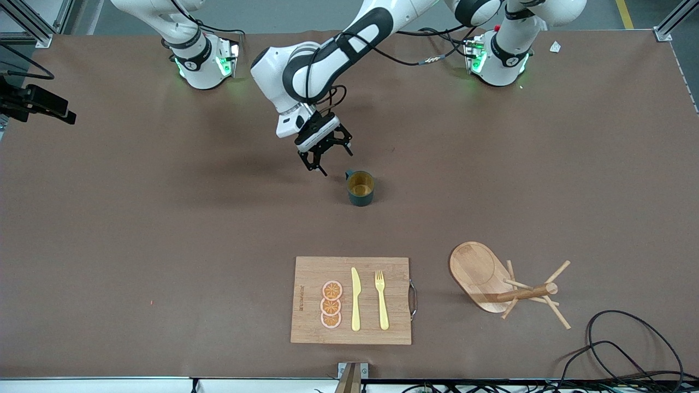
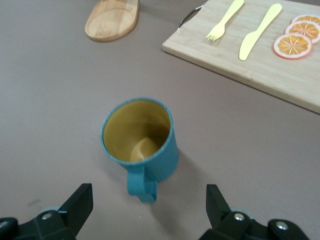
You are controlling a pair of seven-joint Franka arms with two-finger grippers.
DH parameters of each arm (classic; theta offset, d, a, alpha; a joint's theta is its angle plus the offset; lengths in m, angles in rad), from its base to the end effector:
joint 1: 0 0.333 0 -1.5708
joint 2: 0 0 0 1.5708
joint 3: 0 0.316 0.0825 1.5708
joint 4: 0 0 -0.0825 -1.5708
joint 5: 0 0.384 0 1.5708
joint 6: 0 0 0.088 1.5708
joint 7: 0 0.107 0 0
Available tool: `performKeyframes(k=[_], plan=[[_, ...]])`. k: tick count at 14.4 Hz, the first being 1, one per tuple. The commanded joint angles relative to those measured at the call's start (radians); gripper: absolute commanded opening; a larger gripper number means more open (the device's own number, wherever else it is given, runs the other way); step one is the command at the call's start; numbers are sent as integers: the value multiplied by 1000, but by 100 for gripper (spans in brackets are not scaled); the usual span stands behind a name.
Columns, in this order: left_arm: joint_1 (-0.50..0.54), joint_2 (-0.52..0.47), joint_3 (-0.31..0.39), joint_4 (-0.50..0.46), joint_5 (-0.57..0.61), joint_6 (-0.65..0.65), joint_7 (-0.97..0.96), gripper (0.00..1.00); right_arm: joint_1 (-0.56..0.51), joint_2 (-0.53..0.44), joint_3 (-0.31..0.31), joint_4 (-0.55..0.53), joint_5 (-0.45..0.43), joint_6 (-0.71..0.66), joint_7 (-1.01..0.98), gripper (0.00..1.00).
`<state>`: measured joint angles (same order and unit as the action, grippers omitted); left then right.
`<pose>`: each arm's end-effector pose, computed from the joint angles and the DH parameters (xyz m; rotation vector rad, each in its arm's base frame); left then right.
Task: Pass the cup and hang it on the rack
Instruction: 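Lower the left gripper and grasp the teal mug by its handle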
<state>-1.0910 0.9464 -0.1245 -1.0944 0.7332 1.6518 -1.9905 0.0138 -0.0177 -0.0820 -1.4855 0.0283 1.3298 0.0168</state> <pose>0.3442 -0.6543 0.2373 -2.5448 -0.7880 -0.8504 0.5218 -0.0326 0.6539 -3.0989 0.1241 0.2132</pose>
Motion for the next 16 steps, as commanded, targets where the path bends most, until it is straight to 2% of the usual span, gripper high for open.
performKeyframes(k=[1,4,7,9,12,16], plan=[[-26,55,22,70,8,-35,-51,100,8,-27,-2,-27,-1,9,12,100],[-58,95,25,67,-38,-111,-97,100,8,-27,-4,-25,-1,11,11,100],[-61,117,29,64,-29,-89,-175,100,8,-27,-4,-25,-1,9,2,100],[-72,143,63,62,-14,-64,-182,99,8,-25,-4,-25,-1,9,0,100],[-81,164,66,57,14,-63,-180,92,8,-25,-5,-25,-1,9,0,100],[-81,161,66,56,14,-70,-182,70,8,-25,-5,-25,-1,9,0,100]])
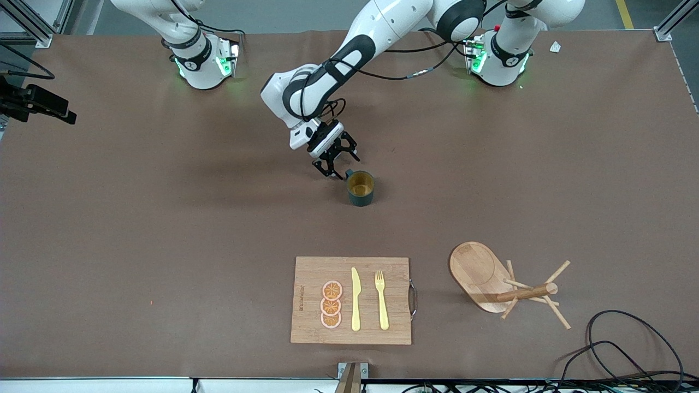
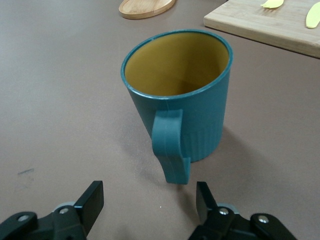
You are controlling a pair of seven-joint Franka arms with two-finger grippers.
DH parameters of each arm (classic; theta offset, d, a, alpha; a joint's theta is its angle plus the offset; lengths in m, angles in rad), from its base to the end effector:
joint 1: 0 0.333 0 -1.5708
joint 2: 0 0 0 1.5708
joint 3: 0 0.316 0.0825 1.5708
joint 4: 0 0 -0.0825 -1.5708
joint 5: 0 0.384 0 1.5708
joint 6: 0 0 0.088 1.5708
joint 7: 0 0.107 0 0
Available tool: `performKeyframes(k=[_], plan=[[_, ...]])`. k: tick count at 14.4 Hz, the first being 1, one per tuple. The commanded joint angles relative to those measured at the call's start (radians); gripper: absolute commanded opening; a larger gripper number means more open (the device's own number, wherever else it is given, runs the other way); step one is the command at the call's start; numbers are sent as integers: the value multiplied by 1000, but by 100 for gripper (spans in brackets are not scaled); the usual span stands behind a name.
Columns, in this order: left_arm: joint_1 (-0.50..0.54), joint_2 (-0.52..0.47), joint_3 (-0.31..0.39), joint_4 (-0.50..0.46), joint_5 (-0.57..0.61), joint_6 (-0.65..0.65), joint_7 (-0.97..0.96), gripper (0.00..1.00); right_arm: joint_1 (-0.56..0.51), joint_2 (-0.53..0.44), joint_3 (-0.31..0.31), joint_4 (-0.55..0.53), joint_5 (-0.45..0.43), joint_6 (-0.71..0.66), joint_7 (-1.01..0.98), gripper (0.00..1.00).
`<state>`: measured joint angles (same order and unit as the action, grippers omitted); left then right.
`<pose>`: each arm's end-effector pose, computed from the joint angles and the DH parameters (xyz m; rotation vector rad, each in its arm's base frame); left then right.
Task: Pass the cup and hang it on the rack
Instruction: 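Lower the left gripper and grasp the teal mug by its handle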
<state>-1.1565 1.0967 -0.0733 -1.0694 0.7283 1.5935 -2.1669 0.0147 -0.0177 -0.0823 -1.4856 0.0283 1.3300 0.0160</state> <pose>0.3186 -0.6417 0.1379 -2.3607 -0.8901 -0.9270 0.5219 -0.0322 0.6539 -3.0990 0.1219 0.2130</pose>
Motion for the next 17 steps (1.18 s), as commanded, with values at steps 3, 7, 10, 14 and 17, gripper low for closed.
performKeyframes(k=[3,7,10,14,17], plan=[[-15,5,18,31,19,-20,-5,61,7,-25,-5,-25,-1,9,1,100],[-15,2,58,34,19,-7,-2,61,7,-25,-5,-25,-1,9,1,100],[-15,0,63,35,19,2,-1,56,7,-25,-5,-25,-1,9,1,100],[-20,5,69,32,19,5,-1,27,10,-25,-5,-25,-1,8,1,100],[-20,-1,67,32,17,5,7,7,10,-25,-5,-25,-1,9,1,100]])
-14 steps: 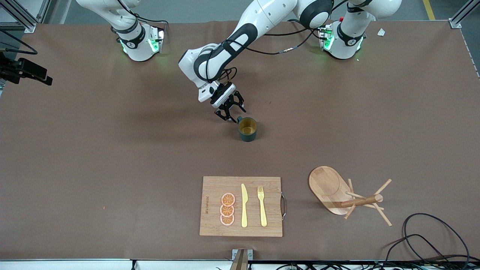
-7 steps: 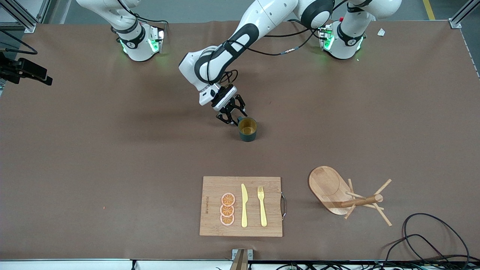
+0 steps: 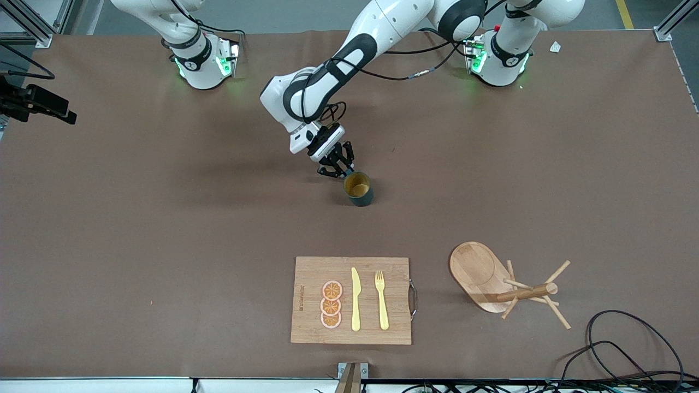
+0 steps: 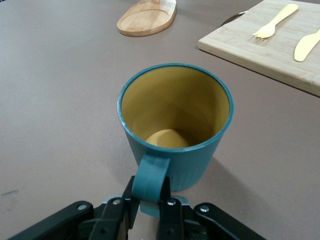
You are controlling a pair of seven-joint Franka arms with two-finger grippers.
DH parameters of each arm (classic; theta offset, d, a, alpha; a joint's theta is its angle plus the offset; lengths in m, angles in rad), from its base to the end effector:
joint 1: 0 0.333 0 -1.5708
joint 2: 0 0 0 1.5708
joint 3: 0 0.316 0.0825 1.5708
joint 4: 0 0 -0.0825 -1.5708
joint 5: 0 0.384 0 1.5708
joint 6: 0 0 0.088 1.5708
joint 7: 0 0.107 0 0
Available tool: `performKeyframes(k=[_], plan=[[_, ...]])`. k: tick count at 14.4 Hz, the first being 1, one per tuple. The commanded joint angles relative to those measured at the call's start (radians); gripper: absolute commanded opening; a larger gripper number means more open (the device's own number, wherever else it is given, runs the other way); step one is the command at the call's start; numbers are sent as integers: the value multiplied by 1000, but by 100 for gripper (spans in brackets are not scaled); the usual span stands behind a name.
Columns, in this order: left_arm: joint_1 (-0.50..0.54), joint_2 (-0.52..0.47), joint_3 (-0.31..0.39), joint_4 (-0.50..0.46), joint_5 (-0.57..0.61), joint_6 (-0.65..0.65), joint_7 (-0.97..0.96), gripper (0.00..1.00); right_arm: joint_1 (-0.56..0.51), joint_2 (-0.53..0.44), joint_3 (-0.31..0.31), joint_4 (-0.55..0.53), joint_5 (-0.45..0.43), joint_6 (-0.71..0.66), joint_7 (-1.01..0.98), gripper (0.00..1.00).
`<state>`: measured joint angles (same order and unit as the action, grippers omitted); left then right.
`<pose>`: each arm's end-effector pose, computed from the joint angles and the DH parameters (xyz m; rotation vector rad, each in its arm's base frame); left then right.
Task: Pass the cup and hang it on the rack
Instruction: 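Lower the left gripper and grasp the teal mug by its handle, then lift the mug with the left gripper and carry it to the rack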
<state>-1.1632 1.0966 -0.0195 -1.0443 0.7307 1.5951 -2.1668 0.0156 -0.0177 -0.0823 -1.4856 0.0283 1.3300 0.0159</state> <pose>0.3414 -0.6383 0.1504 -2.3384 -0.9327 -0.9888 0.5219 -0.0318 0.6539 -3.0991 0.1204 0.2130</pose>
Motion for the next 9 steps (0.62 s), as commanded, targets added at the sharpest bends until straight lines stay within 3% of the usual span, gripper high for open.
performKeyframes(k=[1,5,9], plan=[[-13,-4,15,7,16,3,18,2,9,-25,-5,-25,-1,9,1,100],[11,-82,10,9,1,-6,106,0,7,-25,-5,-25,-1,11,1,100],[141,-249,9,7,-126,-10,246,0,7,-25,-5,-25,-1,11,1,100]])
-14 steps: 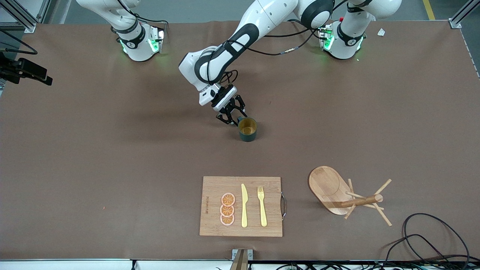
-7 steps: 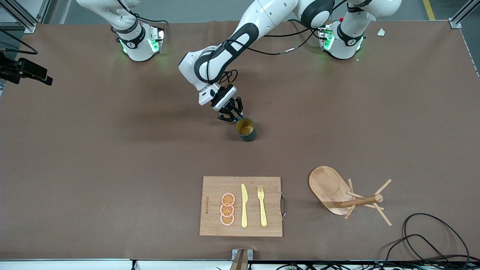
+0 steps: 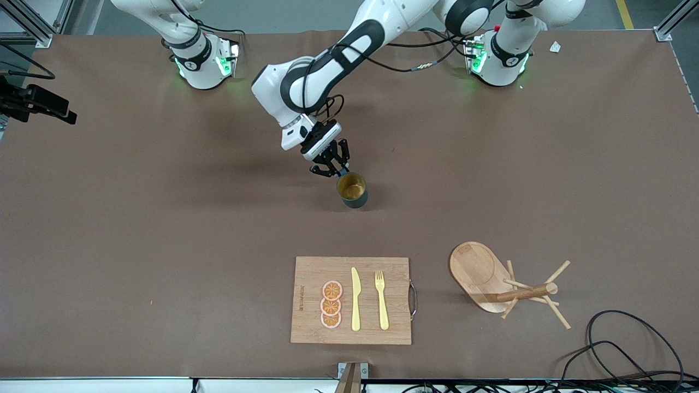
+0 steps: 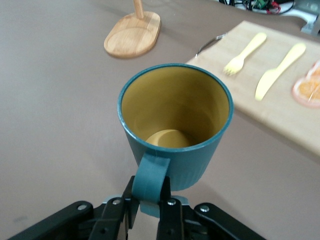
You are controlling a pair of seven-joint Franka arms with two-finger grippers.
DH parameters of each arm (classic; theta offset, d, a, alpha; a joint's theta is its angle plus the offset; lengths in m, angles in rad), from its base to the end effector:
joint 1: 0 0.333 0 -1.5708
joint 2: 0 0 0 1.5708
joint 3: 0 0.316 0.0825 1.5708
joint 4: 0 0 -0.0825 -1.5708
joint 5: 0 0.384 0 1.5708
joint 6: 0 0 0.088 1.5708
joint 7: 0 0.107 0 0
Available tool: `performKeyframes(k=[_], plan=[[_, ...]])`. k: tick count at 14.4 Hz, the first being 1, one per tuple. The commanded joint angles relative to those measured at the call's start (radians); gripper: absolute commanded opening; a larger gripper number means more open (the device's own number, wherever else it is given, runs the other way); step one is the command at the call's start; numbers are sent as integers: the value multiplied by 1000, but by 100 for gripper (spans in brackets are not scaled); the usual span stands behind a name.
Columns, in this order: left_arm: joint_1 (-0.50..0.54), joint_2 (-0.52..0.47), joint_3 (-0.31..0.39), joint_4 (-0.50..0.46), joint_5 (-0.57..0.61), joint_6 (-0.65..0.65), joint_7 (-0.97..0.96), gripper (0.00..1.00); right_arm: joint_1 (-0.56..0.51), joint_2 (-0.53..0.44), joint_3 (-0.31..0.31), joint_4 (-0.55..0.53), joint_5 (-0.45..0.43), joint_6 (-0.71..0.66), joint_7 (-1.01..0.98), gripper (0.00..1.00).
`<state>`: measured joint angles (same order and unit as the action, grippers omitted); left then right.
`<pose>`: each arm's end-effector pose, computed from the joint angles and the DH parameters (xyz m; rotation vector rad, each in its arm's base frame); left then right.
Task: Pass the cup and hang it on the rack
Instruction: 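Lift the mug with the left gripper and carry it to the rack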
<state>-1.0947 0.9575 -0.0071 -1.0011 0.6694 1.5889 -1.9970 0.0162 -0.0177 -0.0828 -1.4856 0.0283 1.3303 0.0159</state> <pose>0.3964 -0.6336 0.2677 -2.4467 -0.9700 -0.8898 0.5219 -0.0317 0.6539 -3.0992 0.1202 0.2126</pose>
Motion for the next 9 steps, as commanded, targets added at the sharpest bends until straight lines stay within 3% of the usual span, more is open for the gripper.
performKeyframes(k=[1,4,9], plan=[[108,-147,-4,-36,-101,-4,116,0,7,-25,-5,-25,-1,10,1,100],[234,-255,-7,-36,-197,-3,260,0,7,-25,-5,-25,-1,10,1,100],[462,-408,-7,-34,-457,2,498,0,7,-25,-5,-25,-1,9,1,100]])
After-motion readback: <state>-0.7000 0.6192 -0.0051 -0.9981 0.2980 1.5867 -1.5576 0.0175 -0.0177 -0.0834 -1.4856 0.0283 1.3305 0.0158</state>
